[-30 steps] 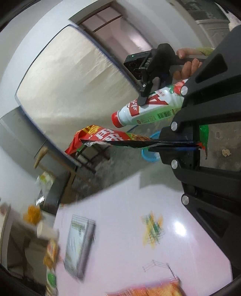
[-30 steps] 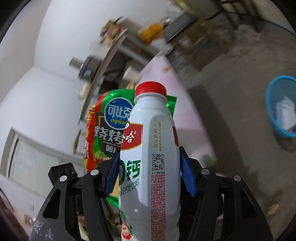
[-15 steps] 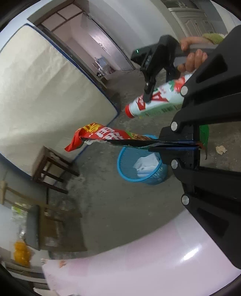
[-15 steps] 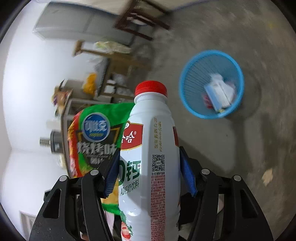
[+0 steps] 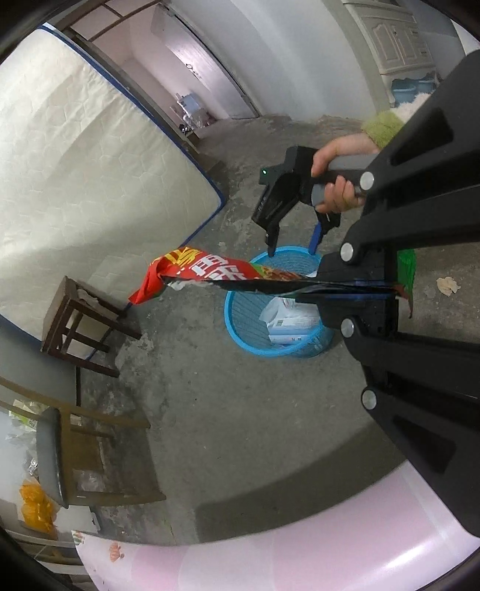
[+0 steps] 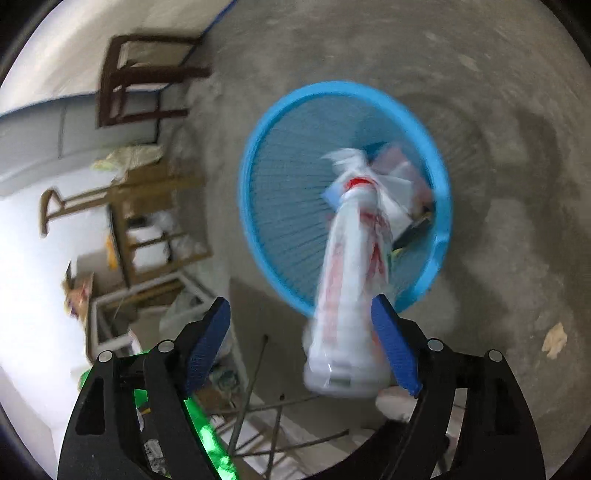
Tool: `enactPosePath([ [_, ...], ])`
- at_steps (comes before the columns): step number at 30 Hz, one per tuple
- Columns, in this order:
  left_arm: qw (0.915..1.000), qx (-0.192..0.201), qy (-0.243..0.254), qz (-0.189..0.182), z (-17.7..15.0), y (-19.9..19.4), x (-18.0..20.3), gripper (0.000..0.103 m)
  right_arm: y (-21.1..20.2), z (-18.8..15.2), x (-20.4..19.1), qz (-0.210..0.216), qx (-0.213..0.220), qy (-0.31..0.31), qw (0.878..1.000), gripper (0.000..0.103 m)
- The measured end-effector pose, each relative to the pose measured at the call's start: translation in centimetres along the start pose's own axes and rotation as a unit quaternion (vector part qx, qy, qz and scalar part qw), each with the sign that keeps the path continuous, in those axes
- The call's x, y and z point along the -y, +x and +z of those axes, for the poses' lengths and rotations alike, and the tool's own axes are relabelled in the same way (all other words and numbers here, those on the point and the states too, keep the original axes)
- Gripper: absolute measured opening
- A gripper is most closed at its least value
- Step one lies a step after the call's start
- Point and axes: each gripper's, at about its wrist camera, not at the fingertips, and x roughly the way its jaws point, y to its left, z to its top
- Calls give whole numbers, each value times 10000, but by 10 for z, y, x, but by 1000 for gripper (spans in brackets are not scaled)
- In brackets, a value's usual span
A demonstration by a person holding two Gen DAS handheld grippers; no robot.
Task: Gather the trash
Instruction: 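Carry the bottle and chips bag to the blue wastebasket and open both tools, then push the chips bag down into the wastebasket with the right tool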
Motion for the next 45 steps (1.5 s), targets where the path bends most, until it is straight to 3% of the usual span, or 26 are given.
enactPosePath([
  [4, 9999, -135, 81, 26, -2, 20, 9, 2, -10, -12, 23, 66, 99, -59, 9999, 75],
  [11, 9990, -431, 81, 88, 2, 66, 22, 2, -69, -37, 72, 82, 388, -223, 9990, 75],
  [17, 9977, -541, 80, 396, 25, 127, 41, 4, -100, -61, 115, 104, 552, 79, 9984, 75],
  [18, 9975, -547, 101, 426, 29, 141, 45, 9, -103, -66, 122, 126, 539, 134, 9984, 75],
  [21, 9921, -1145, 188, 471, 30, 186, 51, 50, -108, -85, 140, 25, 536, 272, 9982, 75],
  [23, 9904, -1270, -54, 544, 25, 191, 45, 54, -107, -93, 149, -59, 519, 315, 9981, 75],
  [26, 9929, -1074, -433, 271, 19, 166, 36, 63, -108, -102, 162, -94, 487, 428, 9979, 75],
  [30, 9962, -787, -303, 214, 25, 118, 37, 65, -108, -105, 153, -209, 540, 287, 9979, 75],
  [36, 9996, -30, 16, 278, 35, 17, 40, 71, -107, -110, 83, -480, 795, -835, 9922, 75],
  [40, 9970, 174, 347, 663, 24, -42, 26, 71, -87, -119, 23, -1103, 978, -2021, 9682, 75],
  [42, 9963, 212, 362, 744, 13, -74, 10, 71, -63, -127, -14, -1422, 917, -2870, 9429, 74],
  [45, 9955, 315, 377, 807, -10, -120, -11, 71, -26, -133, -52, -2050, 914, -3852, 8951, 70],
])
